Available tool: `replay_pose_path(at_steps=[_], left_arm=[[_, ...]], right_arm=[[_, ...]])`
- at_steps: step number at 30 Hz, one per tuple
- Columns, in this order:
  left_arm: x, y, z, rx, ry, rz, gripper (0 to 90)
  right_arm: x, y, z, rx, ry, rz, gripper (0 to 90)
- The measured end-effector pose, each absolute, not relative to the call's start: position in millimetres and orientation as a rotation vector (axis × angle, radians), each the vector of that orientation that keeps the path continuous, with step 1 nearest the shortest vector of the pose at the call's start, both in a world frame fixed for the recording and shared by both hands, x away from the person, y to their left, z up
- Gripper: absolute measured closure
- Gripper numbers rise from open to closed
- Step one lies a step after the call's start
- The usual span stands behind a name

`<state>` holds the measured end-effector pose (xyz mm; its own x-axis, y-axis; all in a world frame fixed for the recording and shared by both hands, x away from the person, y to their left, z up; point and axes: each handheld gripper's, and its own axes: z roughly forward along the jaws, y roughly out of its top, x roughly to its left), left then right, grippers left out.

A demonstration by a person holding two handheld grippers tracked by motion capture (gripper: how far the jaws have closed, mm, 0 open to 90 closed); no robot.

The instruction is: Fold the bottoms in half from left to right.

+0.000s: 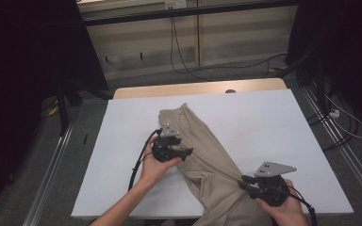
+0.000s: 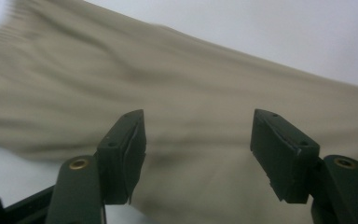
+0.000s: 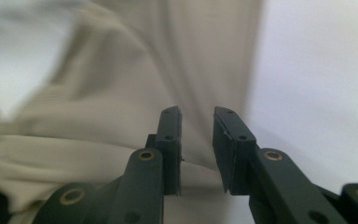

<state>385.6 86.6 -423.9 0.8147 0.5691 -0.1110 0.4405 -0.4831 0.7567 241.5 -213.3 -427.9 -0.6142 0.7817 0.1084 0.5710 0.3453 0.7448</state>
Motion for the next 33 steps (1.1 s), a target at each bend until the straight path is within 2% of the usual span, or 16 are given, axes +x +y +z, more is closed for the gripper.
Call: replay_pose_path(at_steps=[5,9,12,13,15,16,18,21,28,30,33], left_arm=[[340.5,81.8,-418.8,2.155,0.652,0.145,36.6],[325.8,72.7,-415.3,2.137,0.603,0.119,38.2],[322.2,59.8,-420.3,2.178,0.553,0.114,39.4],[322.1,56.7,-423.8,2.201,0.535,0.092,42.6],[319.6,50.3,-432.4,2.258,0.519,0.083,55.0],[319.4,48.8,-435.4,2.266,0.511,0.100,60.5],[322.0,50.0,-439.5,2.322,0.499,0.112,69.9],[324.1,54.8,-445.5,2.321,0.542,0.089,77.1],[321.5,64.2,-443.8,2.338,0.550,0.098,76.7],[317.5,67.5,-444.5,2.309,0.573,0.066,67.2],[305.5,71.1,-440.6,2.324,0.543,0.080,60.9]], right_arm=[[235.3,-185.6,-432.1,1.066,2.501,1.161,70.4],[236.1,-169.3,-439.3,0.990,2.597,1.160,64.5],[234.8,-165.5,-446.0,0.964,2.624,1.095,65.5],[234.1,-166.9,-446.2,0.962,2.621,1.101,70.5],[233.5,-172.4,-444.9,0.992,2.636,1.107,85.2],[232.6,-177.2,-445.2,1.010,2.642,1.123,88.1],[230.5,-184.3,-444.9,1.031,2.645,1.136,90.0],[223.9,-194.5,-442.5,1.020,2.644,1.122,90.0],[201.5,-216.0,-438.2,1.004,2.648,1.009,90.0],[196.5,-219.6,-436.3,1.009,2.641,1.009,90.0],[195.7,-217.9,-437.2,1.037,2.630,0.964,89.7]])
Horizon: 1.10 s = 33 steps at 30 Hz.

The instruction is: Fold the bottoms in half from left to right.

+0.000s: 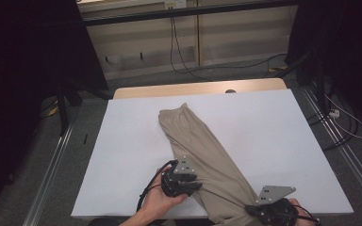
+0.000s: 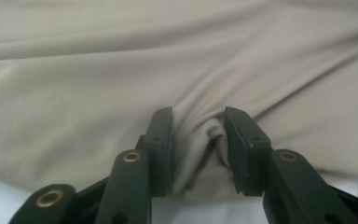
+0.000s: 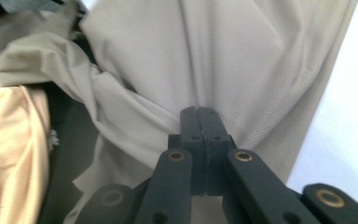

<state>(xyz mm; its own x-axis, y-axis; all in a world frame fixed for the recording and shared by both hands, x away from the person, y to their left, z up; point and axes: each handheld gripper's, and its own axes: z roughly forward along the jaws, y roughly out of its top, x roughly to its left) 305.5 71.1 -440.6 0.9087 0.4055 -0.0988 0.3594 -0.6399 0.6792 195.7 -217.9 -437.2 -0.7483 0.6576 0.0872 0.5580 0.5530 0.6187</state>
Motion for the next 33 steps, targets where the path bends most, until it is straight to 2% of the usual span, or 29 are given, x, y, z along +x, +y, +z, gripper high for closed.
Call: replay_pose_path(at_steps=[1,5,9,15,19,23,28,30,31,32,33], left_arm=[[299.6,72.2,-438.5,2.322,0.529,0.084,57.1],[277.1,74.0,-431.2,2.320,0.437,0.135,54.7],[267.7,69.5,-427.9,2.311,0.373,0.106,56.2],[257.1,57.8,-427.6,2.320,0.284,0.095,56.8],[258.8,54.3,-437.7,2.374,0.272,0.084,57.5],[260.1,53.1,-441.5,2.383,0.247,0.061,57.7],[262.2,50.4,-442.8,2.379,0.243,0.051,55.4],[263.8,49.8,-441.6,2.391,0.235,0.042,64.1],[263.4,50.0,-441.8,2.388,0.237,0.039,73.4],[263.4,50.8,-441.5,2.390,0.243,0.028,83.0],[263.0,51.0,-441.7,2.383,0.252,0.031,85.2]], right_arm=[[196.8,-218.3,-437.3,1.050,2.620,0.966,87.3],[204.6,-222.8,-435.3,1.127,2.543,1.007,72.5],[216.5,-224.0,-433.3,1.156,2.481,1.035,70.7],[253.0,-233.0,-432.3,1.233,2.403,1.022,72.0],[273.2,-232.2,-443.1,1.260,2.416,0.983,66.0],[276.6,-226.4,-446.3,1.250,2.421,0.952,62.7],[277.3,-221.3,-445.6,1.233,2.444,0.928,67.7],[276.0,-221.0,-445.9,1.227,2.447,0.937,72.4],[275.9,-220.5,-445.7,1.226,2.451,0.939,76.7],[275.6,-219.5,-445.2,1.226,2.466,0.944,82.6],[275.4,-218.6,-445.2,1.231,2.474,0.954,89.3]])
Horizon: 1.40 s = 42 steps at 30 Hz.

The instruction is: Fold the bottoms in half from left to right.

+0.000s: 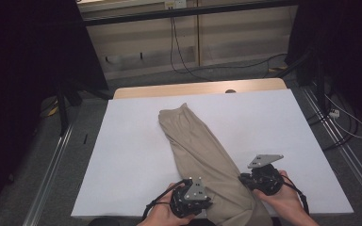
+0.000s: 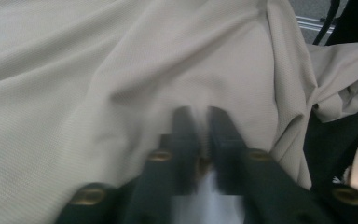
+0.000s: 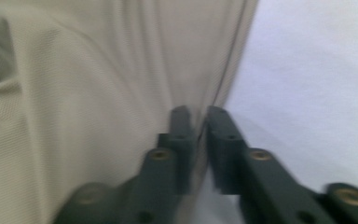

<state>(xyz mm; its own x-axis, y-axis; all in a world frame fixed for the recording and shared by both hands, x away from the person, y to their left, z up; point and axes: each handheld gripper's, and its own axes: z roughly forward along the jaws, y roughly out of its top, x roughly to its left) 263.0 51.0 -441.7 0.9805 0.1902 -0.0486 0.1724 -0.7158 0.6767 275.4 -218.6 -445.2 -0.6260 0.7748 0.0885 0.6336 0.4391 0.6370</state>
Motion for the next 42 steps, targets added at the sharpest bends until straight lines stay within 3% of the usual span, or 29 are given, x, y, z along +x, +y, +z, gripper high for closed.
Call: replay_pose_path(at_steps=[3,24,31,32,35,39,41,42], left_arm=[[256.7,52.6,-439.8,2.402,0.260,0.068,87.8],[225.5,85.3,-433.8,2.436,0.307,-0.111,88.3],[220.4,96.9,-430.4,2.358,0.325,-0.165,86.9],[223.4,98.2,-428.7,2.334,0.334,-0.167,84.5],[232.8,101.9,-425.6,2.287,0.393,-0.126,70.3],[247.0,106.6,-421.3,2.227,0.486,-0.056,49.2],[254.0,109.6,-420.4,2.191,0.537,-0.010,42.8],[258.3,110.6,-420.0,2.181,0.571,0.018,34.1]], right_arm=[[273.7,-216.7,-444.5,1.247,2.471,0.950,90.0],[207.4,-213.4,-441.4,1.231,2.569,1.037,90.0],[190.8,-206.3,-440.1,1.177,2.625,1.072,89.1],[193.3,-207.1,-438.8,1.162,2.608,1.092,86.3],[207.1,-209.8,-434.5,1.181,2.540,1.110,66.0],[230.2,-212.0,-431.6,1.187,2.466,1.149,52.3],[241.0,-212.9,-430.4,1.190,2.439,1.168,47.1],[245.8,-213.3,-429.9,1.193,2.413,1.172,42.1]])
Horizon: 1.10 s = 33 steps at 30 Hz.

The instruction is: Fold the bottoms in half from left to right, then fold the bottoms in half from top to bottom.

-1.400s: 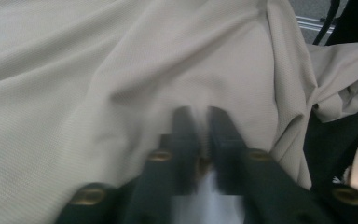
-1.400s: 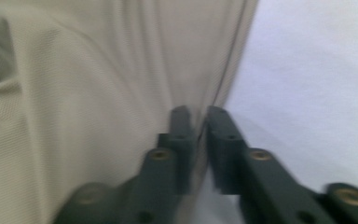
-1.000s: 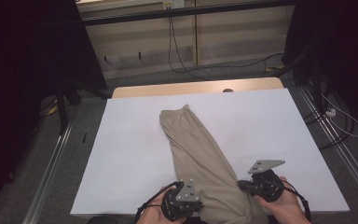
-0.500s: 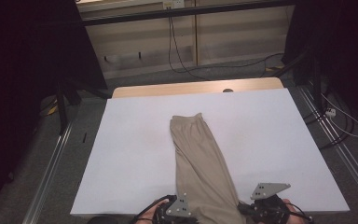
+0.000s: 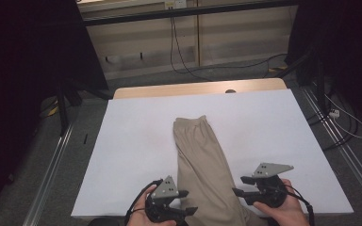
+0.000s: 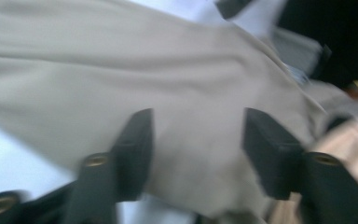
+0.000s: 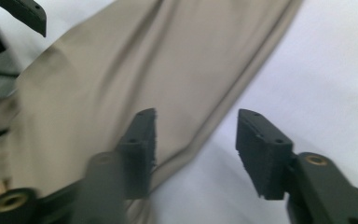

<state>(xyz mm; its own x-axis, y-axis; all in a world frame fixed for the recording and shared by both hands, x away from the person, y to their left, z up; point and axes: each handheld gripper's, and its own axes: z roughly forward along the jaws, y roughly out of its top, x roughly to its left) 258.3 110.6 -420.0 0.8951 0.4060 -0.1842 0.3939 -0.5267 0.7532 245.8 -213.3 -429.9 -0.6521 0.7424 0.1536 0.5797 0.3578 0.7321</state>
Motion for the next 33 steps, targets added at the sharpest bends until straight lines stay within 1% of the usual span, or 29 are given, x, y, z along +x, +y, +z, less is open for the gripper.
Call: replay_pose_path(at_steps=[1,3,6,7,9,10,13,15,18,19,20,22,24,25,27,30,31,33], left_arm=[[263.6,111.6,-419.7,2.176,0.596,0.058,28.7],[273.5,113.9,-419.7,2.163,0.611,0.104,27.4],[297.2,118.4,-417.6,2.123,0.682,0.184,19.8],[303.7,119.7,-416.5,2.118,0.688,0.191,19.7],[322.4,123.3,-414.4,2.072,0.720,0.265,20.0],[335.7,124.5,-413.3,2.053,0.743,0.282,19.8],[367.3,125.3,-411.7,2.015,0.815,0.271,19.9],[389.4,123.8,-410.9,2.032,0.813,0.344,22.8],[422.0,118.8,-414.0,2.050,0.885,0.327,27.1],[432.9,116.5,-415.1,2.018,0.939,0.326,28.4],[439.6,115.6,-415.4,2.005,0.955,0.321,30.5],[456.9,111.9,-417.1,2.023,0.950,0.371,33.9],[472.3,108.8,-422.3,2.050,0.972,0.360,38.0],[478.1,107.1,-426.1,2.077,0.979,0.364,40.2],[486.5,105.4,-434.7,2.117,0.988,0.379,46.5],[496.6,104.5,-448.1,2.148,1.022,0.360,53.2],[499.1,104.6,-451.2,2.128,1.033,0.353,54.2],[504.0,104.3,-454.0,2.104,1.059,0.334,56.6]], right_arm=[[250.4,-212.9,-429.3,1.198,2.395,1.152,39.4],[259.4,-212.5,-428.1,1.187,2.382,1.158,38.4],[274.6,-210.8,-425.9,1.176,2.386,1.172,33.5],[281.5,-210.0,-424.3,1.169,2.388,1.176,33.4],[292.8,-209.0,-421.4,1.163,2.381,1.175,32.1],[300.4,-208.5,-419.4,1.162,2.380,1.173,32.8],[325.5,-205.3,-413.9,1.164,2.349,1.197,33.2],[344.0,-200.9,-412.5,1.171,2.324,1.173,35.5],[373.9,-192.9,-412.4,1.158,2.321,1.181,39.4],[384.1,-189.8,-412.7,1.163,2.322,1.187,39.8],[397.1,-185.6,-413.4,1.150,2.329,1.204,41.4],[414.1,-179.4,-414.2,1.165,2.256,1.171,40.0],[435.1,-172.7,-416.5,1.187,2.247,1.177,42.2],[444.8,-169.3,-417.8,1.200,2.251,1.158,43.0],[461.9,-165.0,-421.0,1.219,2.255,1.150,48.6],[483.8,-158.7,-426.5,1.243,2.260,1.114,51.5],[490.2,-156.2,-427.9,1.245,2.270,1.105,54.5],[501.2,-152.4,-429.8,1.263,2.269,1.111,57.6]])
